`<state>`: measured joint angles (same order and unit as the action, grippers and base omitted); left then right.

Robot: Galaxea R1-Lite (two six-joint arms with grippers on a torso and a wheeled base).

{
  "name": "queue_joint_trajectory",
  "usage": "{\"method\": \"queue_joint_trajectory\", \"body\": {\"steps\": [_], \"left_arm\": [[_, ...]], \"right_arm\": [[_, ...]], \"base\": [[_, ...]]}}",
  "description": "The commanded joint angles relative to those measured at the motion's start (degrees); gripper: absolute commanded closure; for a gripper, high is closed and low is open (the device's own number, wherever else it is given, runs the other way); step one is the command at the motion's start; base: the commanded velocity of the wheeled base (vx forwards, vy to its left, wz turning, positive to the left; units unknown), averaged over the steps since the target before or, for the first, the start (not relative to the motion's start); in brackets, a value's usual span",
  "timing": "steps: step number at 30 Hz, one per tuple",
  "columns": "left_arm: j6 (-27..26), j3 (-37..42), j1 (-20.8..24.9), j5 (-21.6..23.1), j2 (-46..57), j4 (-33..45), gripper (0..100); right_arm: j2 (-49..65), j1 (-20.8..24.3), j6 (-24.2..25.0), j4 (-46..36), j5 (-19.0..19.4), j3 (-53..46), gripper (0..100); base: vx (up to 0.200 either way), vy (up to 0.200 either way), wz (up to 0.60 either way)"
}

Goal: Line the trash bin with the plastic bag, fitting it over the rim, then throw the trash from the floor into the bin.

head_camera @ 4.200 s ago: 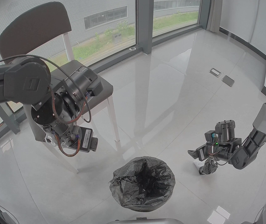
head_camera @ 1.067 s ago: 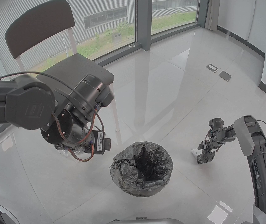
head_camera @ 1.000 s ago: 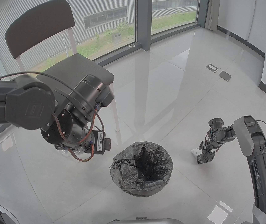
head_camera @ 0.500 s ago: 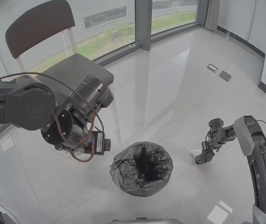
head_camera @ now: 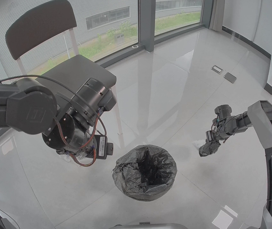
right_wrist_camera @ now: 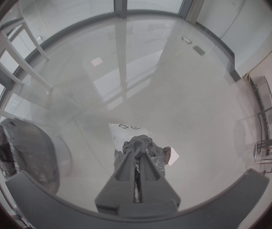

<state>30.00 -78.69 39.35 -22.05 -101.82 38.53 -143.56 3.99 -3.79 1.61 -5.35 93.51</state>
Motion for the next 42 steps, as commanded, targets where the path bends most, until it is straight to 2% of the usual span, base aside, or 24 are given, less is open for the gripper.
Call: {"method": "queue_joint_trajectory", "body": {"steps": [1, 5, 10, 24, 28, 34, 35, 42], "left_arm": [[-0.03, 0.38, 0.46, 0.08, -0.66, -0.74, 0], [-0.03, 1.08, 0.55, 0.08, -1.02, -0.74, 0], [-0.03, 1.26, 0.55, 0.08, -1.98, -0.74, 0], [-0.29, 1.52, 1.43, -0.27, -1.9, -0.74, 0], [-0.29, 1.7, 1.52, -0.71, -1.72, -0.74, 0], [-0.29, 1.7, 1.43, -0.97, -0.4, -0.74, 0], [-0.21, 1.7, 1.43, -0.97, -0.05, -0.65, 0], [-0.21, 1.96, 1.17, -1.15, 0.57, -0.65, 0]], "right_arm": [[18.05, 10.16, -0.69, 3.49, 0.08, -8.96, 100], [23.23, 14.03, -3.68, 4.46, 0.08, -11.07, 100], [28.33, 19.83, -4.03, 4.63, 0.78, -15.12, 100], [27.89, 31.61, -3.5, 6.39, 1.48, -26.98, 100], [25.87, 33.46, -3.5, 7.36, 1.4, -27.6, 100], [23.32, 33.54, -3.94, 7.27, 1.4, -28.65, 100], [22.62, 33.54, -3.77, 7.44, 1.31, -28.56, 0], [20.07, 33.63, -2.01, 8.76, 0.87, -26.63, 0]], "base": [[0.0, 0.0, 0.0], [0.0, 0.0, 0.0], [0.0, 0.0, 0.0], [0.0, 0.0, 0.0], [0.0, 0.0, 0.0], [0.0, 0.0, 0.0], [0.0, 0.0, 0.0], [0.0, 0.0, 0.0]]}}
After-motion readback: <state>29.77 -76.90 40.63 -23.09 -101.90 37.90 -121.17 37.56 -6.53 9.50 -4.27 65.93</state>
